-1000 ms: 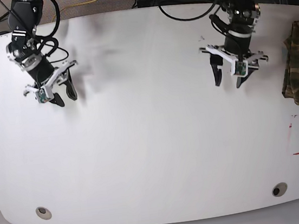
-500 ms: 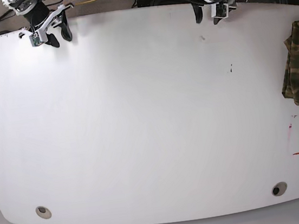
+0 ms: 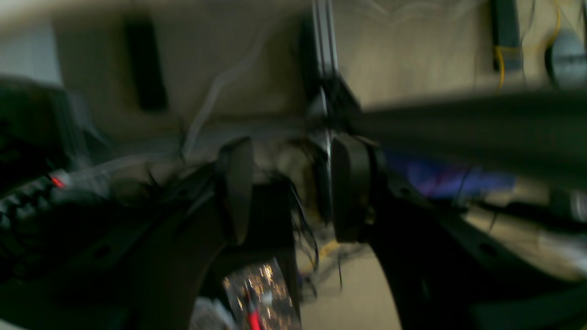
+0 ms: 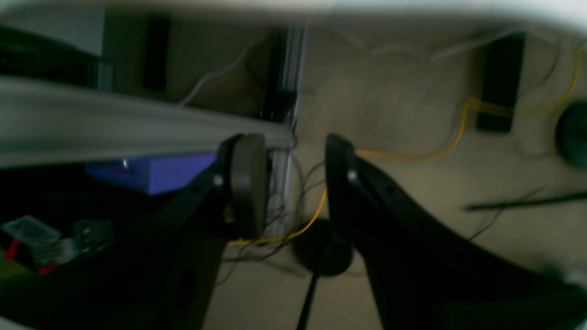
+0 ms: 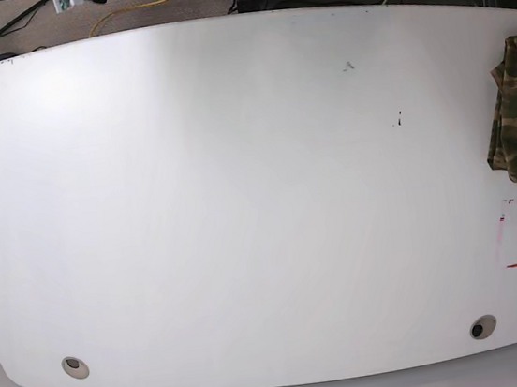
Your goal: Fold the T-shirt properly
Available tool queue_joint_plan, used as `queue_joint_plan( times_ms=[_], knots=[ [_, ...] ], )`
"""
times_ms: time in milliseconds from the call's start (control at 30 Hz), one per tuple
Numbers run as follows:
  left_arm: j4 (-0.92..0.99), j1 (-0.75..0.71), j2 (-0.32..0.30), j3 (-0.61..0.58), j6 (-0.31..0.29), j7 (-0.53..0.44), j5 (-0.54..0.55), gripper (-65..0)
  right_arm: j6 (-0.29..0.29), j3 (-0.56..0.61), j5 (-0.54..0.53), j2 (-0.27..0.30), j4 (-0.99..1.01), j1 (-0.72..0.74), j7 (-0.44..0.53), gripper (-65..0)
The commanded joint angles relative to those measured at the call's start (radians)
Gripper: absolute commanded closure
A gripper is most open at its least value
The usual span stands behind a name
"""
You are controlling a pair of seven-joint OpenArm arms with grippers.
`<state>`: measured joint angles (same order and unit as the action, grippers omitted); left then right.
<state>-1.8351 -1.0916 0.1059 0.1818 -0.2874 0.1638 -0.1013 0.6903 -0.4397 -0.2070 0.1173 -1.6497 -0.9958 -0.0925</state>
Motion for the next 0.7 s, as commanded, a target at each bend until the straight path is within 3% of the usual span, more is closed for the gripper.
queue_joint_plan(
  times_ms=[0,267,467,667],
  knots=[
    [0.068,0.001,-0.036,-0.001,-0.002,-0.014,0.005,-24.6,0.008,0.020,0.014,0.005,0.098,-0.018,0.069,-20.0],
    [0.478,0.233,-0.051,0.037,-0.002,-0.016,0.005,-24.4,0.008,0.143,0.091,0.037,0.435,0.084,0.233,-20.0],
    [0.765,0.422,-0.090,0.075,-0.002,-0.016,0.004,-24.4,-0.067,0.206,0.123,0.058,0.676,0.259,0.234,-20.0],
    [1.000,0.569,-0.110,0.066,0.000,-0.063,0.004,-24.4,-0.068,0.238,0.125,0.078,0.919,0.434,0.234,-20.0]
  ],
)
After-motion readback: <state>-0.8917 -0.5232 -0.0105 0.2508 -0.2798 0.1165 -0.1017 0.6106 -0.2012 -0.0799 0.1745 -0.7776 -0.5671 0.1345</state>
